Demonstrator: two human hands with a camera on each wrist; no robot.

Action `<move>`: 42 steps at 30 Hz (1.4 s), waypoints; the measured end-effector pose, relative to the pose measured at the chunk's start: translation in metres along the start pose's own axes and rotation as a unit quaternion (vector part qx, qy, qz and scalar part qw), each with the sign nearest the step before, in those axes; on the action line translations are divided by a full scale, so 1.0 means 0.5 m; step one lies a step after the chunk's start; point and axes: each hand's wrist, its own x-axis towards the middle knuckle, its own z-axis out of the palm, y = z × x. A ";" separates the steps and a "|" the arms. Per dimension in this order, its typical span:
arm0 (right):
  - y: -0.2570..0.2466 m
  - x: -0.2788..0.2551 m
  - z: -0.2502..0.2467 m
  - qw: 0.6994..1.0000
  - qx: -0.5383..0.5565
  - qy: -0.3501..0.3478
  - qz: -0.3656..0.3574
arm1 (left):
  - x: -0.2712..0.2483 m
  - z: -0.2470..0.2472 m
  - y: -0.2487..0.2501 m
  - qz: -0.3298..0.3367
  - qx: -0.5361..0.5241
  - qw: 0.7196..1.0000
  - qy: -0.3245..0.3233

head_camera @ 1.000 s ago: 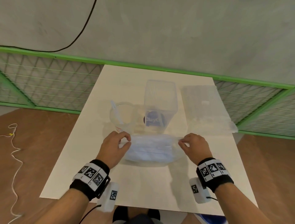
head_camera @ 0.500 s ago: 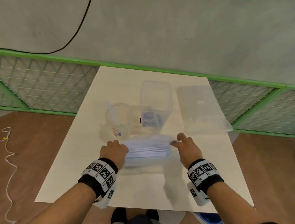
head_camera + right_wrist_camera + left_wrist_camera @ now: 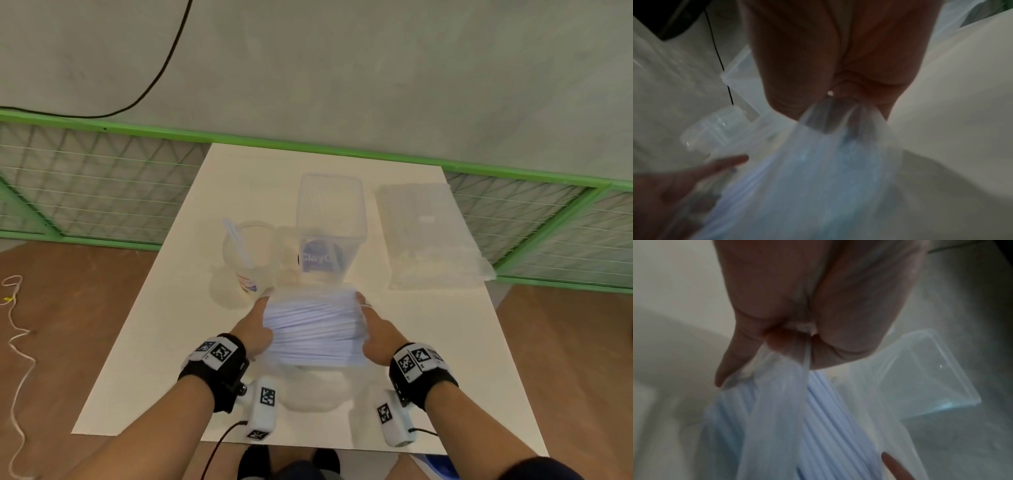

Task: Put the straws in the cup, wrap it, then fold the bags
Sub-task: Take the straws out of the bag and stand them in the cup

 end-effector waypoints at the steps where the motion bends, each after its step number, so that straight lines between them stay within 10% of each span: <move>1: 0.001 -0.002 -0.009 1.000 0.011 0.008 0.003 | -0.002 -0.006 -0.001 -0.004 -0.003 1.000 0.005; 12: 0.018 -0.058 -0.063 0.973 -0.223 0.053 -0.007 | -0.027 -0.007 -0.012 0.055 0.191 0.980 0.016; 16: 0.032 -0.072 -0.085 0.968 -0.161 0.190 -0.042 | -0.052 -0.002 0.023 0.097 0.207 0.972 0.061; 21: 0.060 -0.088 -0.059 0.974 -0.226 0.037 -0.003 | -0.054 0.024 -0.003 0.063 0.252 0.966 0.001; 27: 0.029 -0.080 -0.088 0.974 -0.221 0.042 0.002 | -0.052 0.011 0.028 0.084 0.232 0.969 0.001; 32: 0.023 -0.087 -0.106 0.965 -0.194 0.177 -0.011 | -0.045 -0.004 0.049 0.162 0.197 0.965 0.052; 38: 0.050 -0.088 -0.062 0.966 -0.253 0.048 0.009 | -0.024 0.028 -0.013 0.115 0.251 0.961 0.000; 42: 0.031 -0.083 -0.084 0.975 -0.200 0.094 -0.007 | -0.021 0.012 0.009 0.161 0.208 0.964 0.031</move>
